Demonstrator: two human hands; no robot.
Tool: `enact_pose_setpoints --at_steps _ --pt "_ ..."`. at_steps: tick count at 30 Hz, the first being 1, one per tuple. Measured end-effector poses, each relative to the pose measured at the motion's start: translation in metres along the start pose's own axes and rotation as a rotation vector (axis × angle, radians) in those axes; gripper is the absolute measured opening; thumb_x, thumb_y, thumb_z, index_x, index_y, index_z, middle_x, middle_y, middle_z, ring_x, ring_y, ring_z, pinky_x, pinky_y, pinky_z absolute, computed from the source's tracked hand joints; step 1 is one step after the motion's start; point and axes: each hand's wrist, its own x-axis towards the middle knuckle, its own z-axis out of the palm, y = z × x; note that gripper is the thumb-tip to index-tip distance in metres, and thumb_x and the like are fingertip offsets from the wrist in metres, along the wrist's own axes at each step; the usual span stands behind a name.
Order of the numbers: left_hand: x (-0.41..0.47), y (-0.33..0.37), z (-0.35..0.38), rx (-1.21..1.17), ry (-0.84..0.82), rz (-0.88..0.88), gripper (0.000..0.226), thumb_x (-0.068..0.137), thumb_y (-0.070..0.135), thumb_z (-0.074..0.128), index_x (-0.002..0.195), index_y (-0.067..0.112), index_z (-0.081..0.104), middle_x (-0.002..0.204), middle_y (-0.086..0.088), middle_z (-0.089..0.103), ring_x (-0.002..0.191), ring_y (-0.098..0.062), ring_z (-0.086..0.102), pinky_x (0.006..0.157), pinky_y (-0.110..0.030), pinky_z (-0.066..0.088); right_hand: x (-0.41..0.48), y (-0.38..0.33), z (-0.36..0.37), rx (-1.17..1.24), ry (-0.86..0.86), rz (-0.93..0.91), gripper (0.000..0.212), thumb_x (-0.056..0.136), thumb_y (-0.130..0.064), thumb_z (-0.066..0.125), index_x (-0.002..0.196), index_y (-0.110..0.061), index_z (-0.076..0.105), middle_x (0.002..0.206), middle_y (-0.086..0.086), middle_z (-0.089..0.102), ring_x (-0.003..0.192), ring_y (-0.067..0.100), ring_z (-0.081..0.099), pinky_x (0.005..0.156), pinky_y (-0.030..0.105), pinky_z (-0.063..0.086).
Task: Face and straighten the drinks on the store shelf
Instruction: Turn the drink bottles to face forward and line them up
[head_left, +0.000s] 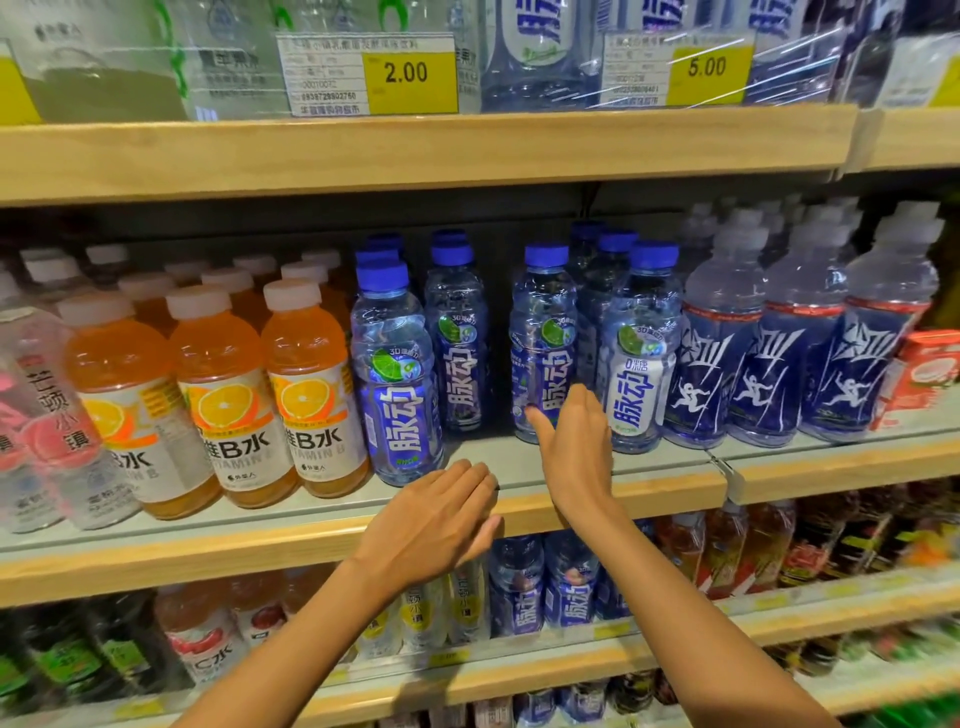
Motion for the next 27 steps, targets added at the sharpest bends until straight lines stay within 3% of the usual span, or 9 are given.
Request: enact_pose_setpoints --at_steps 9,16,18,20,23,25,27 --pt "0.000 -0.001 0.000 -0.001 -0.001 -0.007 0.034 0.096 0.032 0.043 0.099 0.005 0.065 0.096 -0.009 0.065 0.083 -0.023 0.062 0.067 -0.034 0.054 0.030 -0.003 0.008 -0.135 -0.041 0.021 0.028 0.096 -0.009 0.050 0.114 0.011 0.053 0.105 0.029 0.062 0.098 0.044 0.061 0.079 0.044 0.049" --pt "-0.014 -0.002 0.001 0.017 0.056 -0.026 0.032 0.097 0.030 0.041 0.105 0.005 0.059 0.098 -0.011 0.067 0.086 -0.023 0.065 0.073 -0.033 0.056 0.016 0.001 0.005 -0.181 0.036 0.017 0.022 0.096 -0.014 0.052 0.112 0.001 0.055 0.109 0.018 0.058 0.099 0.032 0.058 0.076 0.036 0.045" --pt "-0.022 -0.005 0.002 0.038 0.083 -0.019 0.032 0.099 0.029 0.037 0.111 0.005 0.053 0.103 -0.012 0.068 0.092 -0.024 0.065 0.081 -0.033 0.056 0.004 0.000 0.004 -0.100 0.106 -0.083 0.020 0.095 -0.019 0.054 0.106 -0.002 0.055 0.106 0.014 0.056 0.099 0.030 0.054 0.073 0.035 0.041" --pt "-0.026 -0.008 0.003 0.066 0.096 -0.002 0.033 0.099 0.029 0.037 0.115 0.004 0.052 0.107 -0.013 0.068 0.097 -0.025 0.065 0.086 -0.032 0.055 -0.003 -0.006 0.007 0.124 0.067 -0.175 0.024 0.092 -0.023 0.060 0.104 -0.003 0.057 0.101 0.012 0.057 0.094 0.026 0.055 0.072 0.028 0.037" --pt "-0.028 -0.009 0.005 0.095 0.102 0.019 0.033 0.098 0.029 0.040 0.115 0.003 0.053 0.109 -0.014 0.068 0.099 -0.025 0.064 0.088 -0.032 0.053 0.004 -0.019 0.020 0.340 -0.148 -0.125 0.038 0.087 -0.034 0.067 0.103 -0.001 0.058 0.095 0.007 0.056 0.091 0.022 0.053 0.073 0.024 0.038" --pt "-0.028 -0.008 0.005 0.107 0.107 0.020 0.033 0.098 0.029 0.040 0.115 0.003 0.053 0.108 -0.014 0.068 0.099 -0.025 0.064 0.088 -0.031 0.050 0.012 -0.027 0.030 0.379 -0.215 -0.083 0.040 0.083 -0.034 0.071 0.096 0.000 0.056 0.081 0.002 0.055 0.081 0.021 0.055 0.061 0.020 0.036" --pt "-0.028 -0.008 0.005 0.114 0.115 0.022 0.034 0.098 0.028 0.038 0.115 0.003 0.052 0.108 -0.013 0.068 0.100 -0.025 0.063 0.090 -0.031 0.048 0.020 -0.033 0.039 0.448 -0.224 -0.082 0.048 0.080 -0.030 0.074 0.109 0.004 0.055 0.089 0.008 0.064 0.085 0.026 0.062 0.064 0.019 0.042"
